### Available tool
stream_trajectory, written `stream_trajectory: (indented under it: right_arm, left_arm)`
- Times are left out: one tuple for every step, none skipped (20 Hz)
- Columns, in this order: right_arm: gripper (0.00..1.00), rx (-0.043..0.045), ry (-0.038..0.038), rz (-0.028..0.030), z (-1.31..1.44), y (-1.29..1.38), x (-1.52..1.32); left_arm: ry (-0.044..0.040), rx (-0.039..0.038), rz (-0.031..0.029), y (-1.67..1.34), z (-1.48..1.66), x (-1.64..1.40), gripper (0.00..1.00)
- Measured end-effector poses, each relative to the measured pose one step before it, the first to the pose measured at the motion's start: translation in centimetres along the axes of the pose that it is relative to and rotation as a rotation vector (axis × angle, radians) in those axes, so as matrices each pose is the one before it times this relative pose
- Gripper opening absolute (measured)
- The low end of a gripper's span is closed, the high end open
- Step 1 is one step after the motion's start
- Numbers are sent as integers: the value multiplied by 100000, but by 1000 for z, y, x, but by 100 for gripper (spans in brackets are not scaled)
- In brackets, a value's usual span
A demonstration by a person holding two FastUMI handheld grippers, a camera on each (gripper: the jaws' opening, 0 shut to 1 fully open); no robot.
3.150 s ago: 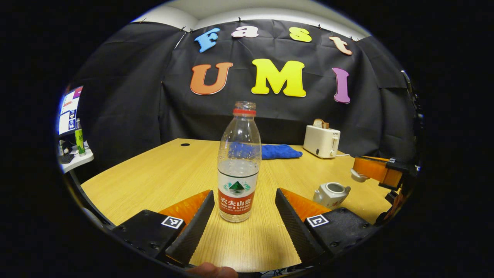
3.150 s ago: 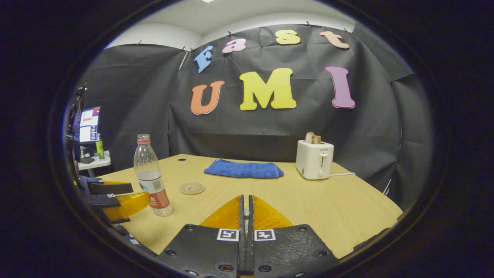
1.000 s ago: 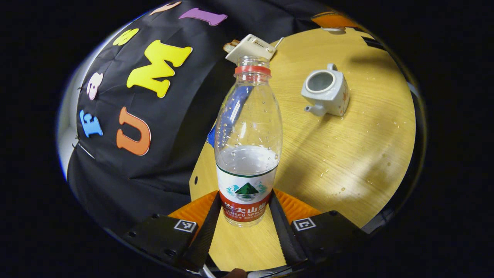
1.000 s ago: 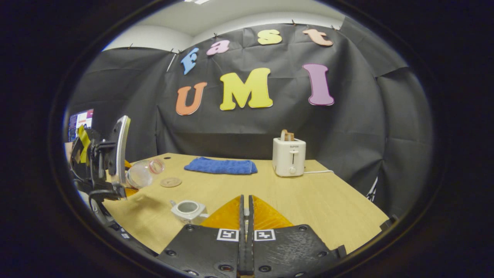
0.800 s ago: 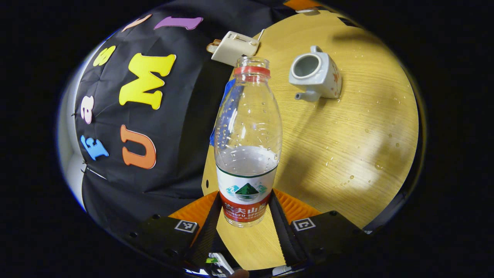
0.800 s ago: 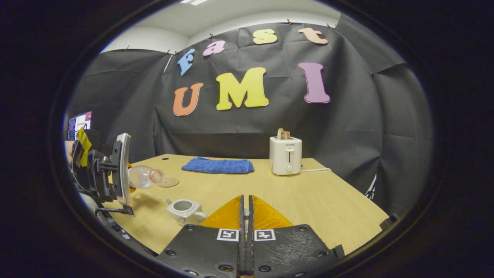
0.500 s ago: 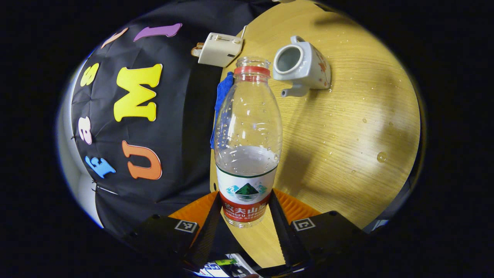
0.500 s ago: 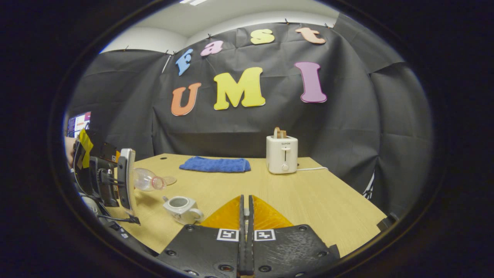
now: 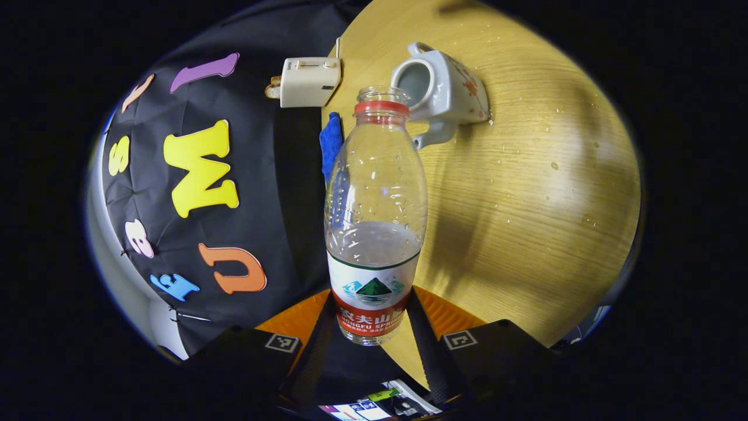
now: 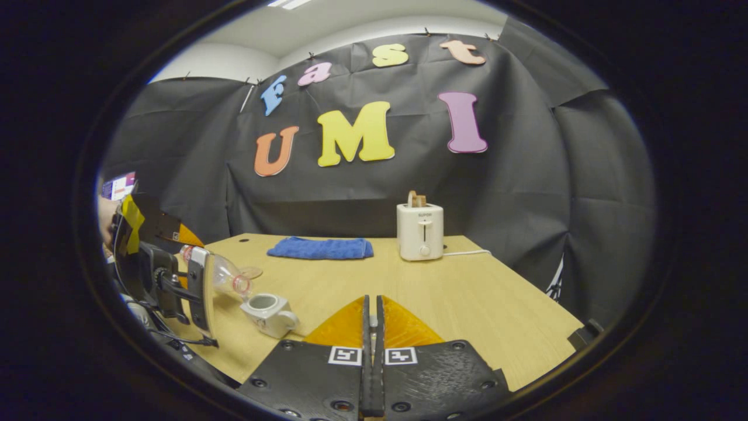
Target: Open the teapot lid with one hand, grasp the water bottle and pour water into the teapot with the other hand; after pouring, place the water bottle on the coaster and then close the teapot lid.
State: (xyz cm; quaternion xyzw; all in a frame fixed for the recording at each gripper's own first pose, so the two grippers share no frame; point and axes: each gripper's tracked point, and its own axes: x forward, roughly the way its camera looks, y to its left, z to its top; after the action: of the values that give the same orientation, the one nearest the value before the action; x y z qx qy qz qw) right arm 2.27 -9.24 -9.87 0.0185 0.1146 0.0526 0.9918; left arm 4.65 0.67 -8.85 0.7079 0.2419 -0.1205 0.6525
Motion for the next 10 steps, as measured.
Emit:
stream_trajectory:
  right_arm:
    - [0, 36, -106, 15, 18, -3, -82]
    - [0, 64, -126, 74, 21, -1, 101]
    - [0, 302, -150, 160, 26, -9, -26]
    - [0, 316, -22, 180, -42, 51, -51]
    - [0, 64, 2, -32, -22, -33, -9]
    - [0, -114, -1, -16, -66, -64, -37]
    - [0, -151, -27, -22, 38, -35, -76]
    - [0, -138, -187, -231, 91, -127, -49]
    - [0, 197, -197, -49, 100, -44, -17]
    - [0, 236, -122, -127, -34, -35, -49]
  left_arm:
    - [66, 3373, 2400, 810, -23, -108, 74]
    - [406, 1888, 1834, 576, 103, 35, 74]
    - [215, -933, -204, -9, -194, 121, 74]
    - [318, -394, -632, -118, -62, 97, 74]
    - [386, 2125, 1102, 715, 166, 98, 74]
    - [139, 2498, 1503, 493, 152, -85, 74]
    - [75, 1057, 406, 58, -27, -67, 74]
    - [-112, 58, -548, -187, -81, -9, 74]
    - [62, 854, 44, 148, 61, -96, 74]
    - [174, 1342, 847, 266, 89, -126, 74]
